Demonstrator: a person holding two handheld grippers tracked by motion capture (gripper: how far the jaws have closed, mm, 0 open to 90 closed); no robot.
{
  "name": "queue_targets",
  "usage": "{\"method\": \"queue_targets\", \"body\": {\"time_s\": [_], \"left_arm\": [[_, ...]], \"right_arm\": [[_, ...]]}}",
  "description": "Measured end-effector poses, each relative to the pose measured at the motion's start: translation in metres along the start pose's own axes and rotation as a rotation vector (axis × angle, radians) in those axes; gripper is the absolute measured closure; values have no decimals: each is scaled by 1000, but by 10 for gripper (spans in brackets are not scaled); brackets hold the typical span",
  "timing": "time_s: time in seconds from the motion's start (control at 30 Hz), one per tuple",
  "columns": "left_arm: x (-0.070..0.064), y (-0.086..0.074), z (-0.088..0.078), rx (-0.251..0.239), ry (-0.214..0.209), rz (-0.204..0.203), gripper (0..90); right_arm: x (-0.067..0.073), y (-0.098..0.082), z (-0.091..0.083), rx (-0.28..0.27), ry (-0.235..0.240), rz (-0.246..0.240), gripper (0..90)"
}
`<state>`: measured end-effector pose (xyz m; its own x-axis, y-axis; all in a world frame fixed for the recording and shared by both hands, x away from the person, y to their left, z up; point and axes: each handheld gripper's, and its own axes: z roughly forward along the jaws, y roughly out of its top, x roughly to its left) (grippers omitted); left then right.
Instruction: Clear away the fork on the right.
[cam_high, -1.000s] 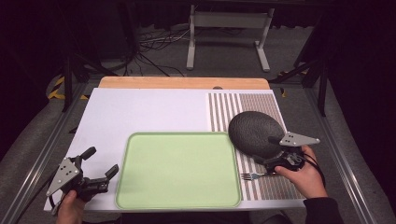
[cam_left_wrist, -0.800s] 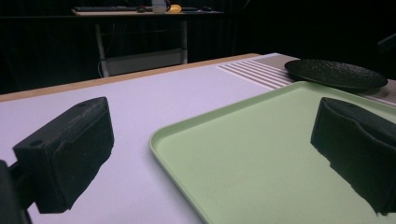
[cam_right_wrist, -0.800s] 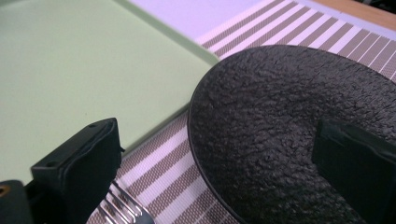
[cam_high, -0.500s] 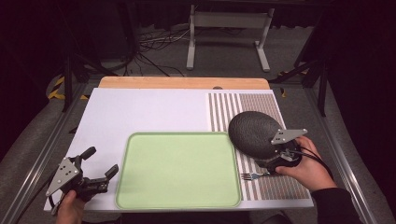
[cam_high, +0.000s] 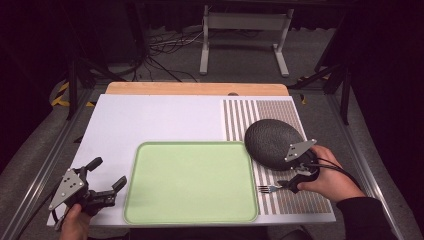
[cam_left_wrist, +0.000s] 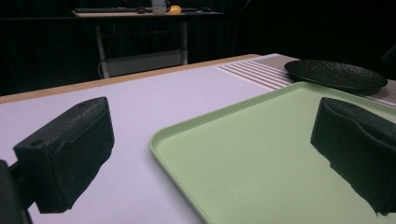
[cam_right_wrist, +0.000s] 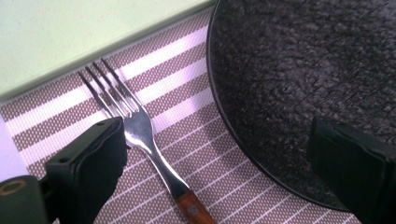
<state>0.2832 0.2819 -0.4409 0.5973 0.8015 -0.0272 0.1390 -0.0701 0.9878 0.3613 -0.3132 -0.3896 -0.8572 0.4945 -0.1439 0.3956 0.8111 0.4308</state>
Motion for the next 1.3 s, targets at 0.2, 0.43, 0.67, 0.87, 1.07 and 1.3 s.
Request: {"method": "queue_targets", "body": {"time_s": [0.2,0.43,0.67,0.87,1.07,1.3], "left_arm": [[0,0,0,-1,-2,1,1],[0,0,0,0,-1,3,1],[0,0,0,1,-1,3,1],[0,0,0,0,1,0,1],[0,0,0,2,-1,1,1],[0,0,0,2,0,0,1]], "right_arm": [[0,1,2,71,6,-25,58],[1,4,5,147,53,-64,117],[2,4,11,220,75,-84,112],[3,3,17,269,96,-126,128],[2,2,19,299,92,-144,189],[5,5,20,333,124,-233,353]]}}
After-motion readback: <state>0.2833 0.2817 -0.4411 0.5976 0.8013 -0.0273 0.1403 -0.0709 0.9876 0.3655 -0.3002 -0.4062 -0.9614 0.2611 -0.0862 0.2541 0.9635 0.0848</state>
